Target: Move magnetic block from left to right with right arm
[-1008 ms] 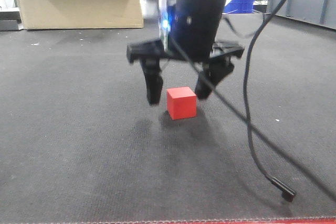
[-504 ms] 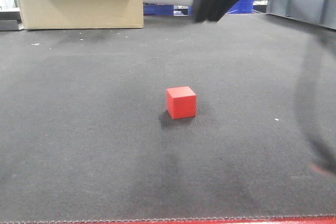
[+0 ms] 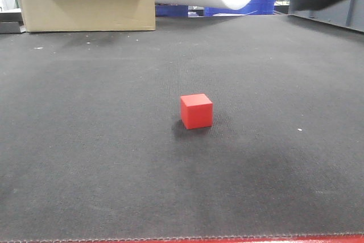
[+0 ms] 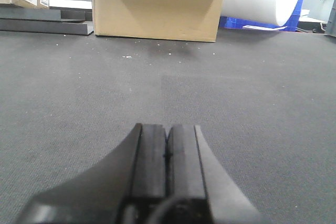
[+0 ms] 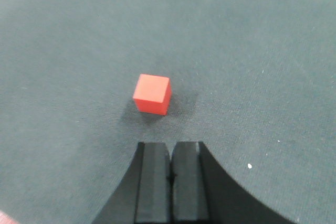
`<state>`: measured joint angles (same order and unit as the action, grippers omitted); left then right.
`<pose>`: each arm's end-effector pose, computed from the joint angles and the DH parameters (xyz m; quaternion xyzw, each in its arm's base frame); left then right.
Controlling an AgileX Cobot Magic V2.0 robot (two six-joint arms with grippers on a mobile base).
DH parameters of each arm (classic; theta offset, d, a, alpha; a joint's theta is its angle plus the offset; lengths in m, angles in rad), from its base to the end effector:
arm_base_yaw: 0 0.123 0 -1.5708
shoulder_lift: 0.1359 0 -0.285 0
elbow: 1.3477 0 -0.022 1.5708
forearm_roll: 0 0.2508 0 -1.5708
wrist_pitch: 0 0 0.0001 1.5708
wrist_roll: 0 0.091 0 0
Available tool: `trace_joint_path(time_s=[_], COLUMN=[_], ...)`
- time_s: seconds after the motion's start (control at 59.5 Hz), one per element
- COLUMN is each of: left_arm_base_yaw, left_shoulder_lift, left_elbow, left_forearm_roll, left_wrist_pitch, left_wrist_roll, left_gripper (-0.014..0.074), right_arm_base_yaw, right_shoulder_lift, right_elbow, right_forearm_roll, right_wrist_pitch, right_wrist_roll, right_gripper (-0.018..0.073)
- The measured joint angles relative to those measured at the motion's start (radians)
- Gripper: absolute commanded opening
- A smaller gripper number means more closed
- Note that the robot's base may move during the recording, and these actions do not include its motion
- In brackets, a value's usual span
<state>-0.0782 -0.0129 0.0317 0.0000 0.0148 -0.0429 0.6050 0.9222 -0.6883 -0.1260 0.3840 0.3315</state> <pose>0.0566 -0.0044 0.2018 0.0121 0.6878 -0.0439 0.7245 0.1587 0.1045 0.3106 -0.1566 0.8527 0.1797 0.4649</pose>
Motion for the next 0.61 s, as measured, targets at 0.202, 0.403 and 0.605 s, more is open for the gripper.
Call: trace_joint_path(time_s=[0.202, 0.403, 0.605], left_arm_base_yaw=[0.000, 0.000, 0.000], left_shoulder_lift=[0.000, 0.000, 0.000], left_elbow=[0.000, 0.000, 0.000], left_forearm_roll=[0.000, 0.000, 0.000], left_wrist_pitch=[0.000, 0.000, 0.000], left_wrist_roll=[0.000, 0.000, 0.000], left_gripper=[-0.0116, -0.0116, -0.0116], right_arm_base_yaw=[0.000, 0.000, 0.000], right_shoulder_lift=[-0.254, -0.483, -0.619], right_elbow=[0.186, 0.279, 0.297], right_forearm_roll=[-0.002, -0.002, -0.002], right_wrist_pitch=[-0.122, -0.130, -0.124], right_wrist_roll=[0.000, 0.000, 0.000], right_gripper=[0.0066, 0.0066, 0.0066])
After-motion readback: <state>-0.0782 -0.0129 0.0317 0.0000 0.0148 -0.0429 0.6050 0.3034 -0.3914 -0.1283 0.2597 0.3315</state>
